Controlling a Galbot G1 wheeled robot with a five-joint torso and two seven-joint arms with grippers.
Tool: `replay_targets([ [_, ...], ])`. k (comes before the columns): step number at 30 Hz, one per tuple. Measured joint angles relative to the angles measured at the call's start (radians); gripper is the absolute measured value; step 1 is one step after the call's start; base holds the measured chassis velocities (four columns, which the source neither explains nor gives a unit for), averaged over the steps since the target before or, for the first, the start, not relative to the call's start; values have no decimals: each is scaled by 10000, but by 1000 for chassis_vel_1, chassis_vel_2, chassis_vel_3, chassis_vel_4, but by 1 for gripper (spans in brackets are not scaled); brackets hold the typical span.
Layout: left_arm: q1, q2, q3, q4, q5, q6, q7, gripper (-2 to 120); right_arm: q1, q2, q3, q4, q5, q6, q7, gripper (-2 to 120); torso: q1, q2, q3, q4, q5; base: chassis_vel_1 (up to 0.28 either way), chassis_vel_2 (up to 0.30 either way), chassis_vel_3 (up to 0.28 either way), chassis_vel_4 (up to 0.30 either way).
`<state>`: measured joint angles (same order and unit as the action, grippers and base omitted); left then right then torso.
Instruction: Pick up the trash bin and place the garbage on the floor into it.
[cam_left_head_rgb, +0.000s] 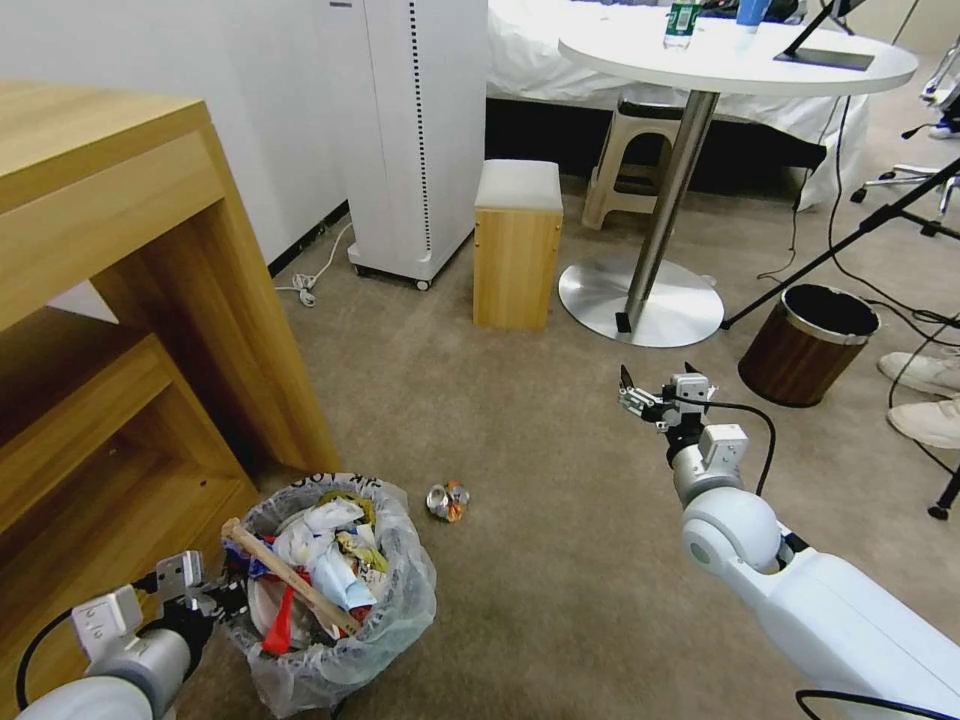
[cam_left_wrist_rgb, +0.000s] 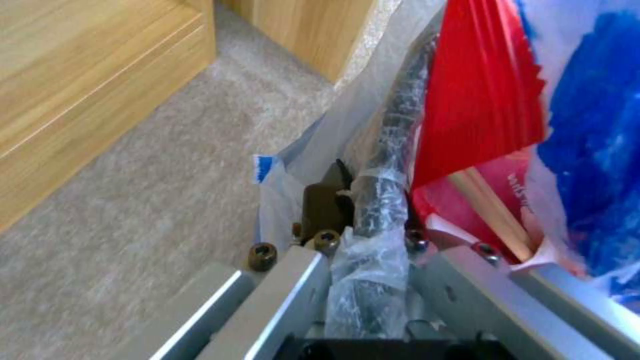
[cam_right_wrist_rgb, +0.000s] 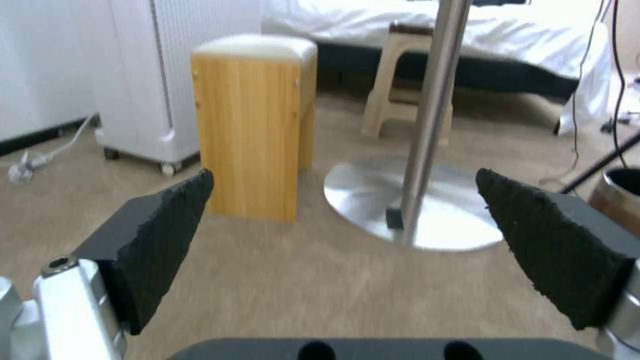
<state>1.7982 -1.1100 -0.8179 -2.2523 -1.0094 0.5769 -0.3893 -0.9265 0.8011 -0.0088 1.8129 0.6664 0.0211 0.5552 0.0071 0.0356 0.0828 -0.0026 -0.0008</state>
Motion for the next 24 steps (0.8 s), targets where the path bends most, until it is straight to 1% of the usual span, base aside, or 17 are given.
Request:
replay_targets([
  [1,16,-28,13,4,13,-1,9,0,29,40,-50,-65,-116,211,-25,100,1,-1,0,0,-2,-133,137,119,-110],
  [2,16,-28,13,4,13,-1,9,0,29,40,-50,-65,-116,211,-25,100,1,-1,0,0,-2,-133,137,119,-110],
  [3,25,-45,17,4,28,-1,10,0,39,64,-88,-85,-122,285,-50,100,2,-1,2,1,7,-93,78,119,-110],
  [5,21,-70,21,4,51,-4,10,0,81,69,-151,-96,-117,367,-88,100,2,-1,1,2,-2,-83,76,116,-74],
  [9,23,-106,25,6,71,-5,15,0,175,73,-267,-133,-118,570,-205,100,1,0,-2,1,3,-36,29,41,-27],
  [17,25,-88,-66,83,54,6,17,0,432,52,-529,-143,25,588,-253,100,0,0,-2,0,1,0,0,0,0],
  [20,41,-45,-208,354,44,29,15,0,636,43,-644,-172,117,574,-319,100,0,0,-2,2,0,0,0,0,0],
  [24,108,-43,-294,504,62,40,14,0,706,46,-721,-173,216,510,-339,100,0,-1,-1,2,0,0,0,0,0],
])
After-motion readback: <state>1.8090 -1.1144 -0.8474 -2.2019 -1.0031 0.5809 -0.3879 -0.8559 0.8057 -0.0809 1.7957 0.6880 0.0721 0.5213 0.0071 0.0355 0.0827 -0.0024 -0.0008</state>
